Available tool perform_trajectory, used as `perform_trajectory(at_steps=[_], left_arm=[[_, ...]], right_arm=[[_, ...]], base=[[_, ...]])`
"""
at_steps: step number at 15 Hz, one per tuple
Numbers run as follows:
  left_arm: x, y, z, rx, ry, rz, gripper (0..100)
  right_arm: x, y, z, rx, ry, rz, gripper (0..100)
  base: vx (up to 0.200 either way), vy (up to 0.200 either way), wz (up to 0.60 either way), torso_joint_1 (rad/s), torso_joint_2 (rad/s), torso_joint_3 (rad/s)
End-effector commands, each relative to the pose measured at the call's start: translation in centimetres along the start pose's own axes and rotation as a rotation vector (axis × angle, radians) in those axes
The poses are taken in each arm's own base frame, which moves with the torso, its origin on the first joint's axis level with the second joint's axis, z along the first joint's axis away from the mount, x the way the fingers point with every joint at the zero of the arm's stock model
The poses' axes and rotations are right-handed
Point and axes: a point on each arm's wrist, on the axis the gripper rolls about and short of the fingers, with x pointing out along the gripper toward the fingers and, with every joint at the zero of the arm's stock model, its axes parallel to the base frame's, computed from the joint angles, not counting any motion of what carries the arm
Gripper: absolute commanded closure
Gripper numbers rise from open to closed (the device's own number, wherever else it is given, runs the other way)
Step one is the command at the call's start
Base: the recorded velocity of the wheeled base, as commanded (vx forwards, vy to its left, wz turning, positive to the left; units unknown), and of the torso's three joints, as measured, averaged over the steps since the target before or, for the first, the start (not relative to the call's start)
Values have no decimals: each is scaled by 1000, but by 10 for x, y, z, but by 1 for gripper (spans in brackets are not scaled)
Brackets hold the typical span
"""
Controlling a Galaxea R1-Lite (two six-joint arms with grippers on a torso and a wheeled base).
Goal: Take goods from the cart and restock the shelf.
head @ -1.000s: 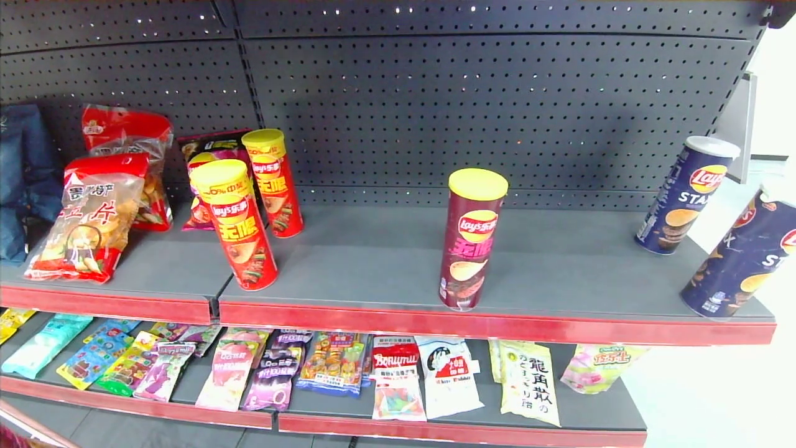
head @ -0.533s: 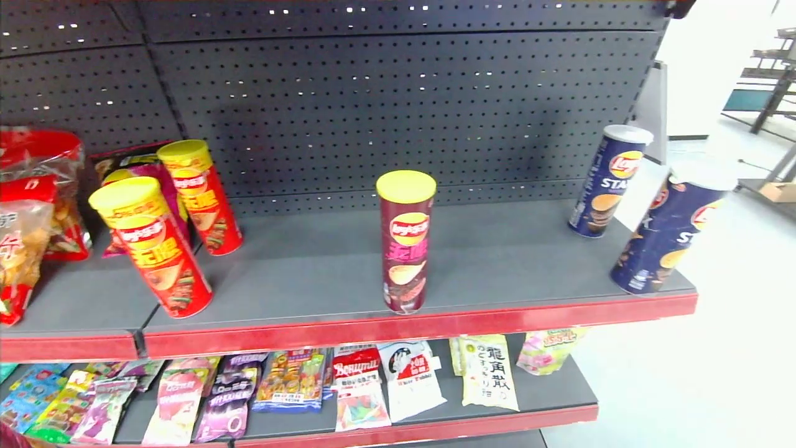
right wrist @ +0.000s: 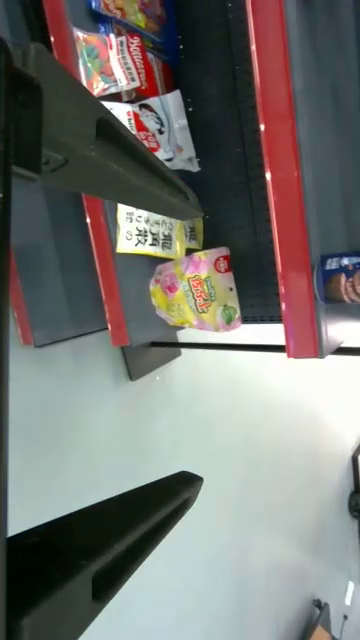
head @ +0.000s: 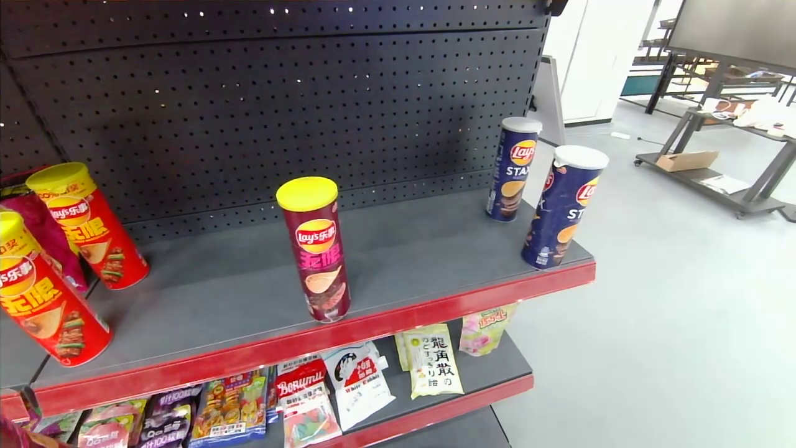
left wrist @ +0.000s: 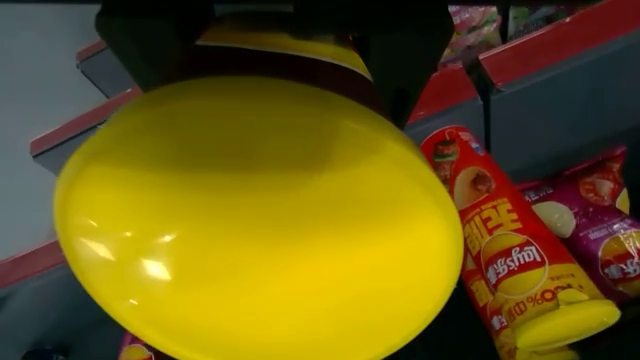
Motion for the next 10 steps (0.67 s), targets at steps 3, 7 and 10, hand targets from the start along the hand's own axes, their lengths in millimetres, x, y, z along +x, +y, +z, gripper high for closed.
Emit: perform_trajectory(at_steps=[3, 7, 10], left_arm=[[40, 15, 13, -40, 87, -26, 100], [96, 33, 25, -62, 112, -78, 100], [130, 40, 28, -103, 106, -139, 100]], right_arm=[[0, 0, 0, 2, 1, 1, 0], [0, 0, 0, 2, 1, 1, 0], [0, 0, 0, 2, 1, 1, 0]], base=[[0, 0, 0, 0, 0, 0], [0, 0, 0, 0, 0, 0], [0, 0, 0, 0, 0, 0]])
